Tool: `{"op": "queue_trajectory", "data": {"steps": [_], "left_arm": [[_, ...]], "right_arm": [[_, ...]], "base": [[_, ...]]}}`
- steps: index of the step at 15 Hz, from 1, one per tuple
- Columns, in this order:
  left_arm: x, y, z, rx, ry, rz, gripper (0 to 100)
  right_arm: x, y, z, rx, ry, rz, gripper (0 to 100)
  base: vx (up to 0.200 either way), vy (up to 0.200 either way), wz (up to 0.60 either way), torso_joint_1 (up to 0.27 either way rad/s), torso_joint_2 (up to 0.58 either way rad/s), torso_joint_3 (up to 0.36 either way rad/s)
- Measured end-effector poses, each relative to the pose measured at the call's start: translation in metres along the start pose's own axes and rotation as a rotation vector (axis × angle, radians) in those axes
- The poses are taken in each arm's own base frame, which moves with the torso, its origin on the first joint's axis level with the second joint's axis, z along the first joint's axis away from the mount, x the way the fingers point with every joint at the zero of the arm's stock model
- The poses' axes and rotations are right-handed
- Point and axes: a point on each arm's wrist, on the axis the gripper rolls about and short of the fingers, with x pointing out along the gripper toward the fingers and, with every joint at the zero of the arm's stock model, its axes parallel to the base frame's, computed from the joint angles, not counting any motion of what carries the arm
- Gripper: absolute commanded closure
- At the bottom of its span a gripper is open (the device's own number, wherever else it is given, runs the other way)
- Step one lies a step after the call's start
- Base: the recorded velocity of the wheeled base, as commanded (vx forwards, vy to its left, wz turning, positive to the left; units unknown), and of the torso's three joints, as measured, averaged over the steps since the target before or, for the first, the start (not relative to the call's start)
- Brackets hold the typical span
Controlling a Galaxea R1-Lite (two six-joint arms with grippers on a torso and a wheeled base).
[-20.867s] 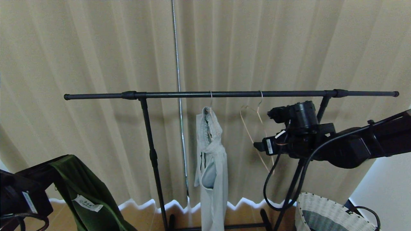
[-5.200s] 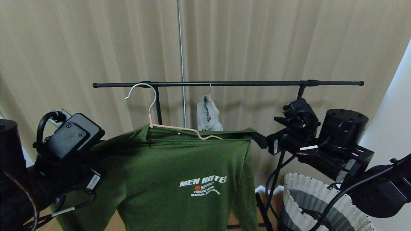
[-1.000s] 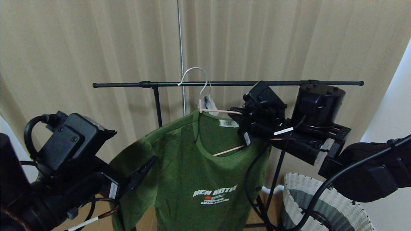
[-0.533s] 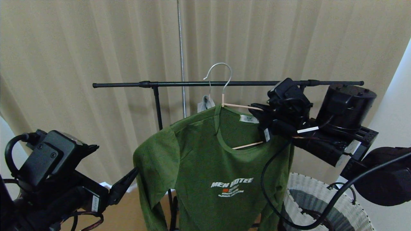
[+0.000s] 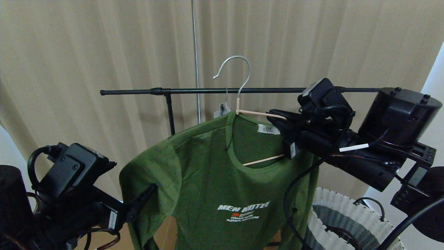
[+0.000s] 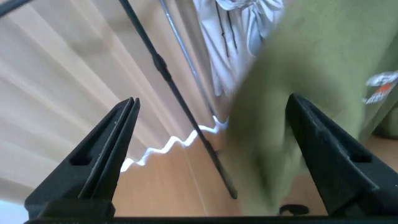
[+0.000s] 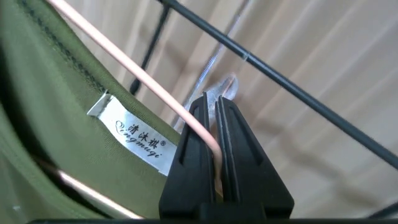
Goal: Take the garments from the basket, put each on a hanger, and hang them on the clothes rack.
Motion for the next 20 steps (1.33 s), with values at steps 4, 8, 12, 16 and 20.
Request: {"op": "queue_trajectory", "data": {"steps": [4, 8, 12, 16, 20], "left_arm": [[0.001, 0.004, -0.007, 0.001, 0.031, 0.027, 100], [-0.002, 0.011, -0.014, -0.008, 0.051, 0.068, 100], [-0.009, 0.019, -0.028, 0.008, 0.092, 0.113, 100], [-0.011, 0.020, -0.028, 0.006, 0.086, 0.120, 0], [-0.013, 0.020, -0.028, 0.002, 0.078, 0.112, 0]], "right_arm": [[-0.001, -0.002, 0.001, -0.001, -0.004, -0.007, 100], [-0.001, -0.009, -0.001, -0.001, 0.007, -0.033, 100], [-0.002, -0.024, -0.007, -0.003, 0.029, -0.083, 100], [-0.003, -0.027, -0.008, -0.003, 0.034, -0.091, 100], [-0.005, -0.033, -0.010, -0.005, 0.047, -0.112, 100]], "base": [[0.000, 0.000, 0.00, 0.000, 0.00, 0.000], [0.000, 0.000, 0.00, 0.000, 0.00, 0.000], [0.000, 0.000, 0.00, 0.000, 0.00, 0.000], [0.000, 0.000, 0.00, 0.000, 0.00, 0.000], [0.000, 0.000, 0.00, 0.000, 0.00, 0.000]]}}
